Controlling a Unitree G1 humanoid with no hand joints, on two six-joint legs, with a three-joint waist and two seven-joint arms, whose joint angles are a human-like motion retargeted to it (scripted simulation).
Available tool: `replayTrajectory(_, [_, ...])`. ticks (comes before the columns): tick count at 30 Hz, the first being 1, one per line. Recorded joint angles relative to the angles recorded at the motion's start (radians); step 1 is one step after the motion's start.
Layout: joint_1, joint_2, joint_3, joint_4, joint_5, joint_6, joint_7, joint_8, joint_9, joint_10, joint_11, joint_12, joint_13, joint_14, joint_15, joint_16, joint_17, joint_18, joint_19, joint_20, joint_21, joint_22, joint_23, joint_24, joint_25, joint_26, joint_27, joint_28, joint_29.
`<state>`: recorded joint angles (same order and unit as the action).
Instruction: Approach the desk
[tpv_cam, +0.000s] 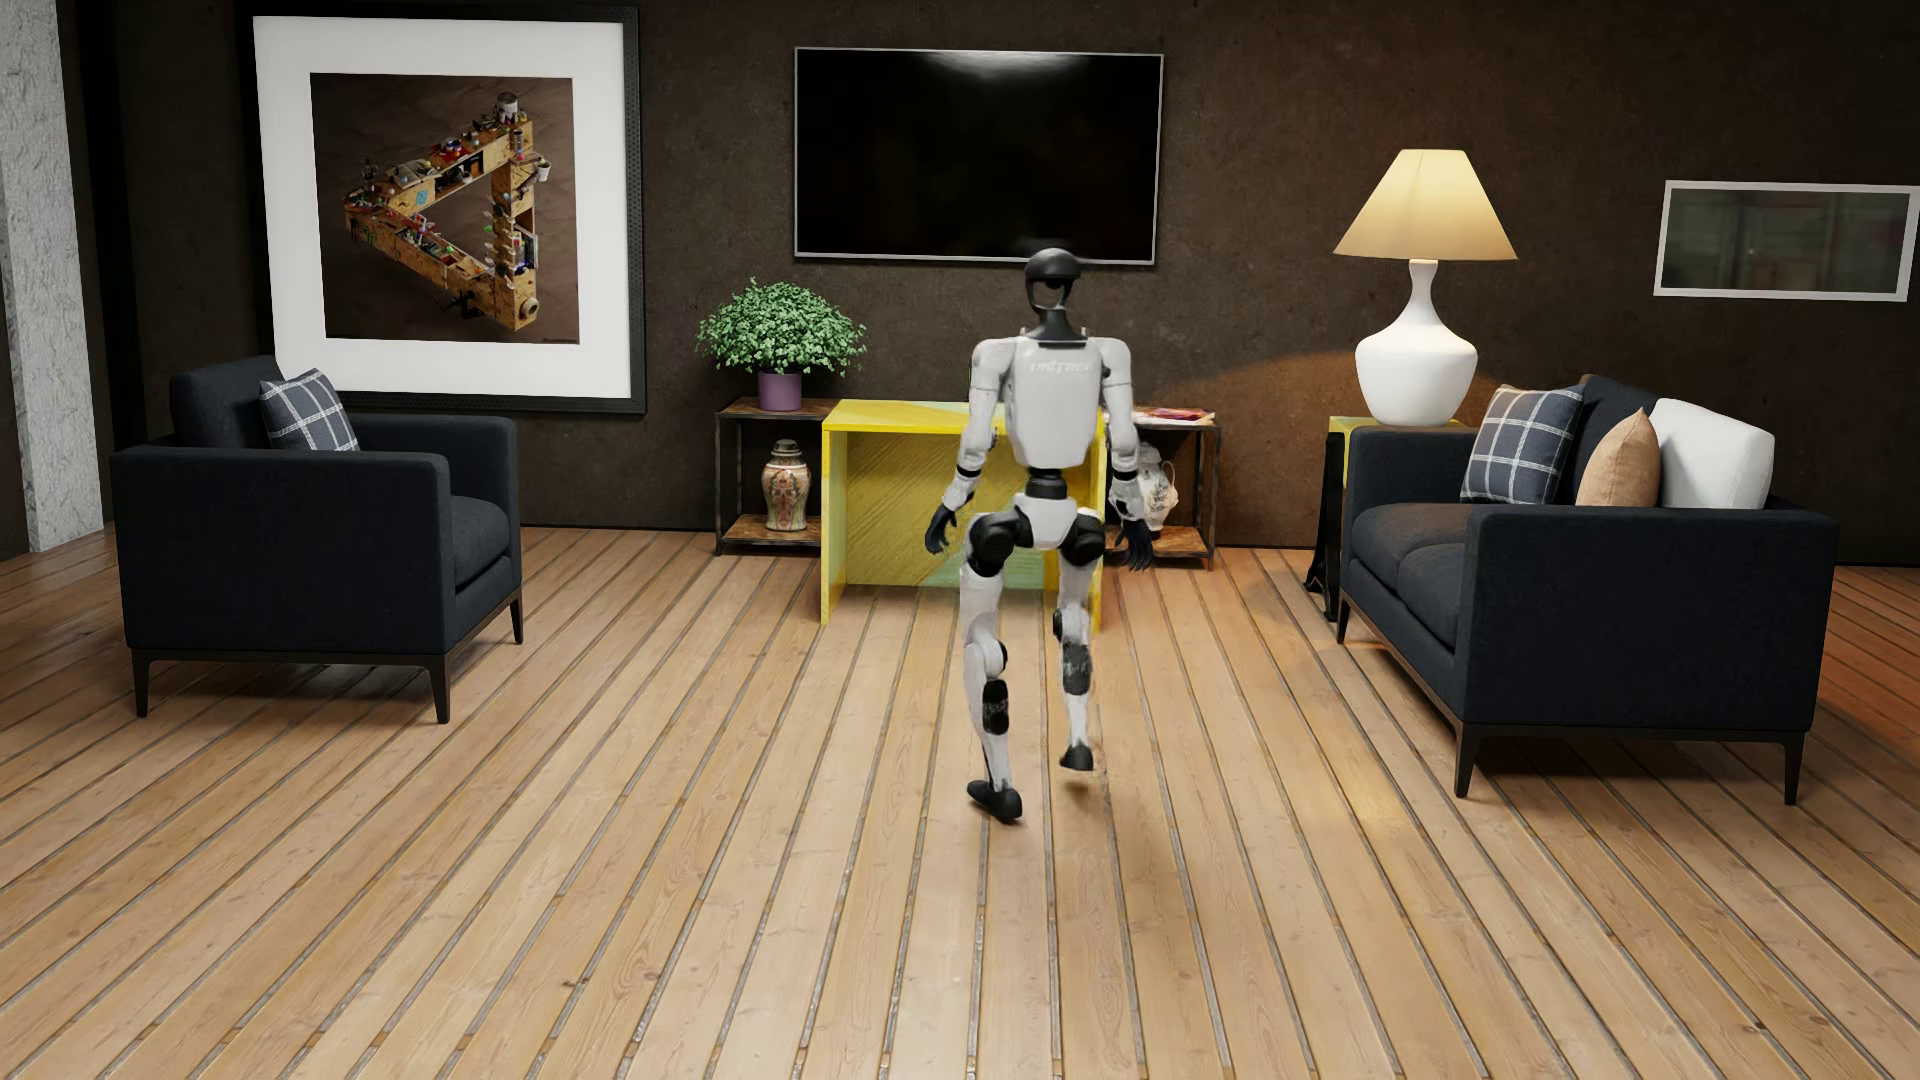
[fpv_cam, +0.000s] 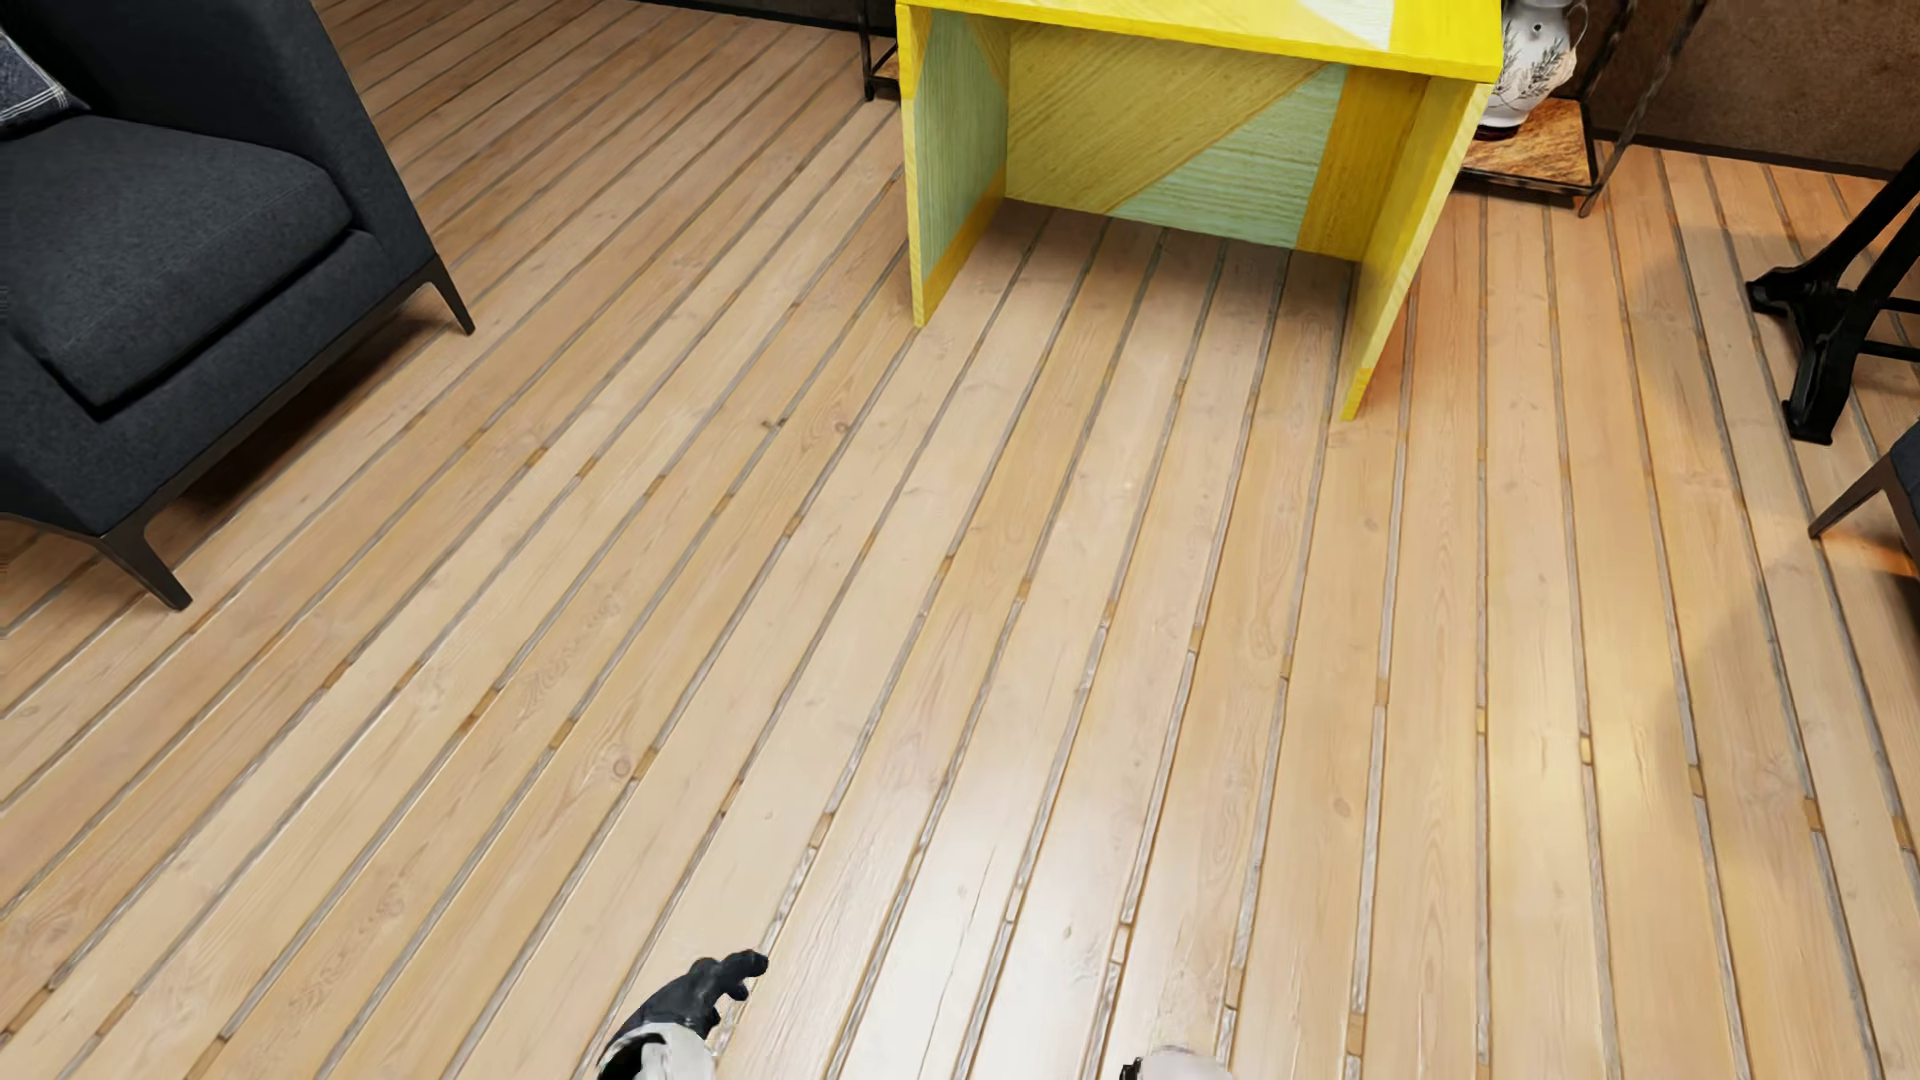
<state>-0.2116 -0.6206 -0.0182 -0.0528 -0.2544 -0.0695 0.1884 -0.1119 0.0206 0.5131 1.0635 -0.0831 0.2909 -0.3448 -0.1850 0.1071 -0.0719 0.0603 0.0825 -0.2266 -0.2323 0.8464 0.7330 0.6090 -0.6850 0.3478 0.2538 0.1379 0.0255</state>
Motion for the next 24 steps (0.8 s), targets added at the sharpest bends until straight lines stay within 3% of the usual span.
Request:
replayTrajectory(1, [0.022,0.001,-0.012,-0.011,-0.007,-0.006,-0.026,-0.047,-0.005,-0.009,-0.186,-0.058,0.011,-0.022,0.018,0.012,0.0,-0.007,-0.018,-0.036,-0.014,-0.028,0.006,0.015,0.004,-0.035,0.001,-0.026,-0.006])
replayTrajectory(2, [0.045,0.013,-0.019,-0.021,0.001,-0.009,-0.053,-0.073,-0.011,-0.025,-0.395,-0.108,0.019,-0.039,0.055,0.023,0.001,-0.013,-0.006,-0.065,-0.026,-0.057,0.014,0.026,0.008,-0.064,0.009,-0.047,-0.005])
replayTrajectory(3, [0.068,0.035,-0.025,-0.027,0.023,-0.01,-0.081,-0.037,-0.019,-0.038,-0.596,-0.149,0.028,-0.06,0.08,0.026,0.002,-0.021,0.03,-0.08,-0.039,-0.088,0.022,0.027,0.012,-0.086,0.014,-0.059,-0.005])
replayTrajectory(4, [0.093,0.064,-0.03,-0.029,0.032,-0.012,-0.106,0.009,-0.025,-0.047,-0.742,-0.179,0.036,-0.078,0.099,0.03,0.002,-0.03,-0.013,-0.089,-0.04,-0.116,0.033,0.03,0.007,-0.098,0.016,-0.056,-0.002])
replayTrajectory(6, [0.149,0.119,-0.029,-0.007,0.015,-0.013,-0.139,-0.067,-0.028,-0.032,-0.757,-0.193,0.041,-0.116,0.191,0.034,0.006,-0.06,-0.051,-0.093,-0.026,-0.166,0.061,0.039,-0.012,-0.103,0.023,-0.026,0.019])
replayTrajectory(8, [0.172,0.139,-0.032,0.058,0.039,0.002,-0.149,-0.101,-0.02,0.068,-0.63,-0.143,0.018,-0.092,0.107,0.03,0.017,-0.098,-0.102,-0.062,-0.019,-0.197,0.08,0.011,-0.03,-0.101,0.038,0.032,0.018])
replayTrajectory(10, [0.138,0.191,-0.031,0.129,0.092,0.021,-0.159,-0.13,-0.011,0.252,-0.567,-0.043,-0.018,0.068,0.01,0.035,0.04,-0.097,-0.105,-0.041,-0.017,-0.186,0.072,-0.022,-0.037,-0.086,0.032,0.043,-0.008])
replayTrajectory(13, [-0.078,0.33,-0.033,0.256,0.214,0.066,-0.236,-0.191,0.012,0.687,-0.625,0.07,-0.06,0.424,-0.058,0.093,0.098,-0.128,-0.131,-0.103,-0.005,-0.08,0.018,-0.018,-0.015,-0.028,-0.033,-0.078,-0.034])
replayTrajectory(14, [-0.159,0.357,-0.029,0.297,0.241,0.085,-0.251,-0.2,0.022,0.803,-0.615,0.098,-0.088,0.448,-0.09,0.093,0.105,-0.136,-0.137,-0.115,0.003,-0.025,-0.003,-0.021,-0.007,0.01,-0.034,-0.101,-0.055])
replayTrajectory(16, [-0.293,0.381,-0.012,0.315,0.271,0.114,-0.228,-0.178,0.035,0.899,-0.58,0.151,-0.144,0.342,-0.148,0.047,0.086,-0.112,-0.14,-0.112,0.031,0.118,0.004,-0.055,-0.013,0.102,-0.053,-0.108,-0.098])
replayTrajectory(18, [-0.372,0.411,0.013,0.341,0.296,0.125,-0.123,-0.133,0.035,0.808,-0.581,0.231,-0.219,0.284,-0.186,0.034,0.062,-0.078,-0.134,-0.188,0.09,0.184,0.04,-0.023,-0.051,0.113,-0.052,-0.216,-0.079])
replayTrajectory(19, [-0.397,0.423,0.025,0.336,0.305,0.129,-0.068,-0.111,0.031,0.704,-0.586,0.278,-0.255,0.248,-0.203,0.043,0.051,-0.066,-0.128,-0.214,0.124,0.17,0.049,-0.01,-0.063,0.079,-0.061,-0.265,-0.057])
replayTrajectory(20, [-0.413,0.435,0.036,0.322,0.313,0.131,-0.021,-0.09,0.024,0.57,-0.593,0.331,-0.284,0.23,-0.22,0.049,0.047,-0.067,-0.12,-0.191,0.153,0.137,0.049,-0.029,-0.07,0.053,-0.071,-0.282,-0.04])
replayTrajectory(23, [-0.394,0.478,0.059,0.237,0.343,0.14,0.006,-0.044,-0.007,-0.003,-0.635,0.464,-0.318,0.293,-0.27,0.023,0.058,-0.113,-0.102,-0.028,0.197,0.036,0.006,-0.117,-0.049,0.045,-0.118,-0.187,-0.046])
replayTrajectory(24, [-0.363,0.496,0.063,0.229,0.348,0.145,0.026,-0.03,-0.019,-0.18,-0.657,0.486,-0.319,0.374,-0.28,0.003,0.06,-0.06,-0.095,0.007,0.198,0.017,-0.003,-0.124,-0.04,0.049,-0.118,-0.147,-0.061])
